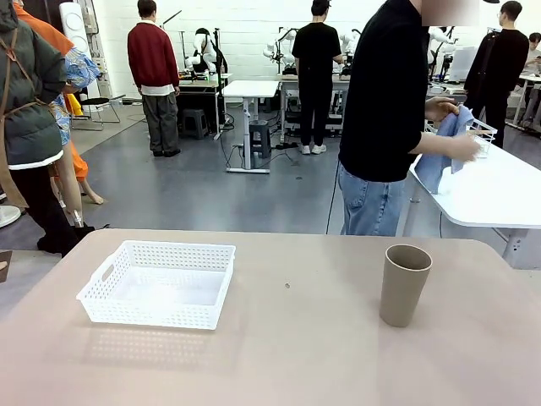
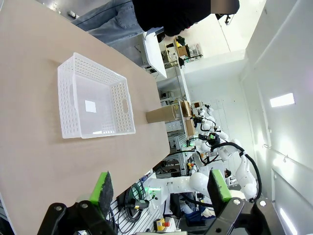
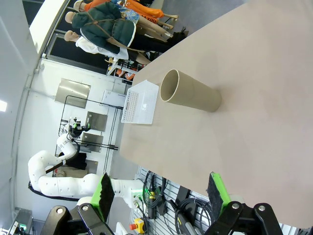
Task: Clean and organize the cups into the basket.
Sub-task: Pick up the Organizing basket and move it to the center of the table, then pick up the Reusable plastic cup from the right side of the table and place it inside the Organizing basket.
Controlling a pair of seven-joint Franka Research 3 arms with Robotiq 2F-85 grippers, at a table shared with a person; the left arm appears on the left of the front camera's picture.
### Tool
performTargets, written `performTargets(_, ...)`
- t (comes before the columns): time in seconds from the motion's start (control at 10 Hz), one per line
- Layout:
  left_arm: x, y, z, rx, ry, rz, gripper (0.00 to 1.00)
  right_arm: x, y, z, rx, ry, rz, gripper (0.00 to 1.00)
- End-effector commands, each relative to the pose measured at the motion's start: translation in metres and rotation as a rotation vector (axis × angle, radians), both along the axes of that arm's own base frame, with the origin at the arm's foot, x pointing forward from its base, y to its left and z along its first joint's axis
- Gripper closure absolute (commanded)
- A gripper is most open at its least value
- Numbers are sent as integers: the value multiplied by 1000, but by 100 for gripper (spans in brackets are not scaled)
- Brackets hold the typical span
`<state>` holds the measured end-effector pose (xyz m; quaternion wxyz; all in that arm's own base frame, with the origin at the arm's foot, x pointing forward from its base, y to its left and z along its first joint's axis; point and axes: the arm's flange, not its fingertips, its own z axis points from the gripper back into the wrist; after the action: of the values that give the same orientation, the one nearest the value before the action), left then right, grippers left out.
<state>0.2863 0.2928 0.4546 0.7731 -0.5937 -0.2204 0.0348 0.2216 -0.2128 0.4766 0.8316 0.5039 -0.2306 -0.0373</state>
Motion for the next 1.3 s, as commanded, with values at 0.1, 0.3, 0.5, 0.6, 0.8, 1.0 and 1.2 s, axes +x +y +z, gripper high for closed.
performTargets(0.1, -2, 1, 0, -1, 0, 1, 0, 1, 1, 0, 15, -2, 6, 0)
performTargets(0.3, -2, 1, 0, -1, 0, 1, 0, 1, 1, 0, 15, -2, 6, 0)
performTargets(0.5, 1, -16, 14, 150, -38, -26, 0, 14, 12, -8, -124, -150, 151, 0)
performTargets(0.6, 7, -36, 30, 220, -13, -53, 0, 28, 27, -14, -158, -220, 227, 0)
performTargets(0.8, 28, -88, 62, 416, 31, -108, 0, 56, 61, -34, -221, -363, 421, 0)
performTargets(1.0, 52, -142, 64, 609, 136, -165, 0, 80, 83, -62, -216, -438, 539, 0)
performTargets(1.2, 82, -195, 52, 830, 201, -139, 0, 100, 95, -87, -187, -411, 618, 0)
